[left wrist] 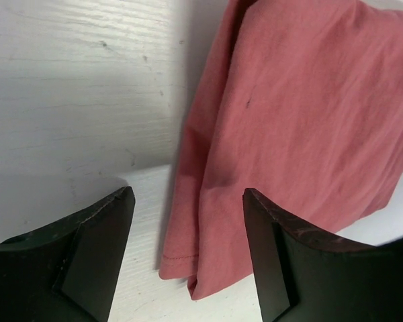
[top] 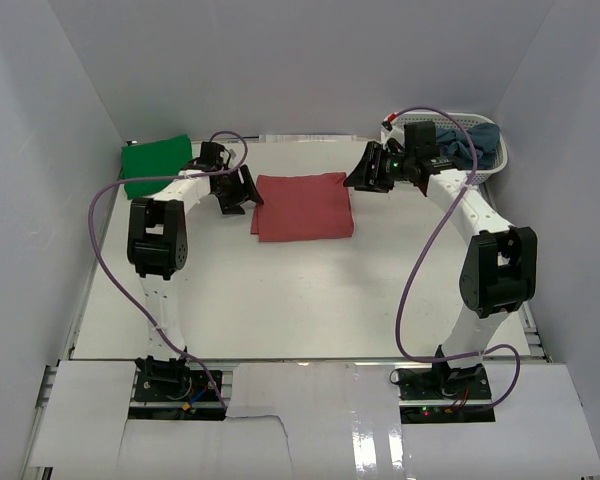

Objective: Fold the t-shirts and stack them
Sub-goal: Put the neatly folded tshirt into the corner of the board with the left arm

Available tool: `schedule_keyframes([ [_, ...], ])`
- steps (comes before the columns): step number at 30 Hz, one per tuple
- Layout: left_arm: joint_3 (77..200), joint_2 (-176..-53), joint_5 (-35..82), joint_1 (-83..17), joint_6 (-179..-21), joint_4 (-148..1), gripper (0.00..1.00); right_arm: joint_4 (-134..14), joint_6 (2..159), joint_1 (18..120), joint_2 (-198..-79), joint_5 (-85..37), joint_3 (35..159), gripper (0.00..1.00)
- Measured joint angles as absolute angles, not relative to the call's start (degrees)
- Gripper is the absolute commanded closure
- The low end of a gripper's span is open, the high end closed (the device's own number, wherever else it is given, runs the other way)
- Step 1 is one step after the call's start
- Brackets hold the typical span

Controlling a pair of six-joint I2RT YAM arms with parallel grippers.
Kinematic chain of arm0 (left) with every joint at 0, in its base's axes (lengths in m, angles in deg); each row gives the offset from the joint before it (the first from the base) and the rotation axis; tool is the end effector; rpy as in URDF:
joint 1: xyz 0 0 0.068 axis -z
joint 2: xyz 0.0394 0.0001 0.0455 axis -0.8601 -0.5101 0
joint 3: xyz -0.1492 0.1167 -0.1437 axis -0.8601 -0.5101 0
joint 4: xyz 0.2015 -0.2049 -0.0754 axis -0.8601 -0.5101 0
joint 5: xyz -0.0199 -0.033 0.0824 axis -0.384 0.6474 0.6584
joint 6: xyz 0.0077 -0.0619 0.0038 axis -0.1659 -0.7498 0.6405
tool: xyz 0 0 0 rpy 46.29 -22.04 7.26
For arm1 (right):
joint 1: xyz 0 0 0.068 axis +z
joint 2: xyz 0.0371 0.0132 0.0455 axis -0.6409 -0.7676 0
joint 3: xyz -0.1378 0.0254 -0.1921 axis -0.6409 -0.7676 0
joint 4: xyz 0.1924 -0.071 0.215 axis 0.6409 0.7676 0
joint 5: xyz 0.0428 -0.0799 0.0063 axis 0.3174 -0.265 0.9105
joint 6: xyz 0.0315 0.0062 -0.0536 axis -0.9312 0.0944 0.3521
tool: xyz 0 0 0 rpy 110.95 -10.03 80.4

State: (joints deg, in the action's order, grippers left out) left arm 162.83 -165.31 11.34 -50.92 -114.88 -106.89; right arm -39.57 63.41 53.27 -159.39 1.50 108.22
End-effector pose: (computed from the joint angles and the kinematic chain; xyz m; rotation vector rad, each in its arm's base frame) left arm 0.4805 -0.0877 0.1065 -0.2990 2.6657 -0.6703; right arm 0.4291 0.1290 0.2537 -0.1323 2.2548 0.9931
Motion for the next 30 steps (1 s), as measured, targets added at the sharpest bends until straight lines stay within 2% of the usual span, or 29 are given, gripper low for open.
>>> schedule_keyframes([
  [12, 162.8, -167.4, 2.1, -51.0, -115.5, -103.0, 0.27, -39.2, 63.8, 53.1, -159.4, 1.5, 106.9, 0.48],
  [17, 162.8, -168.3, -0.7, -51.0, -116.0, -102.0, 0.32, -39.2, 63.8, 52.9, -159.4, 1.5, 106.8, 0.48],
  [21, 162.6, -169.2, -3.1, -51.1, -116.8, -100.7, 0.44, -39.2, 63.8, 52.6, -159.3, 1.7, 106.5, 0.48],
  [25, 162.3, -170.3, -5.6, -51.3, -117.5, -99.5, 0.50, -39.1, 63.8, 52.0, -159.2, 1.8, 106.0, 0.48],
  [28, 162.3, -171.2, -7.4, -51.4, -118.0, -98.9, 0.59, -39.1, 63.8, 51.6, -159.0, 2.0, 106.0, 0.48],
  [29, 162.3, -171.4, -7.9, -51.4, -118.1, -98.7, 0.68, -39.1, 63.8, 51.5, -158.8, 2.0, 106.0, 0.48],
  [30, 162.3, -171.6, -8.1, -51.4, -118.4, -98.6, 0.71, -39.1, 63.8, 51.5, -158.7, 2.0, 106.0, 0.48],
])
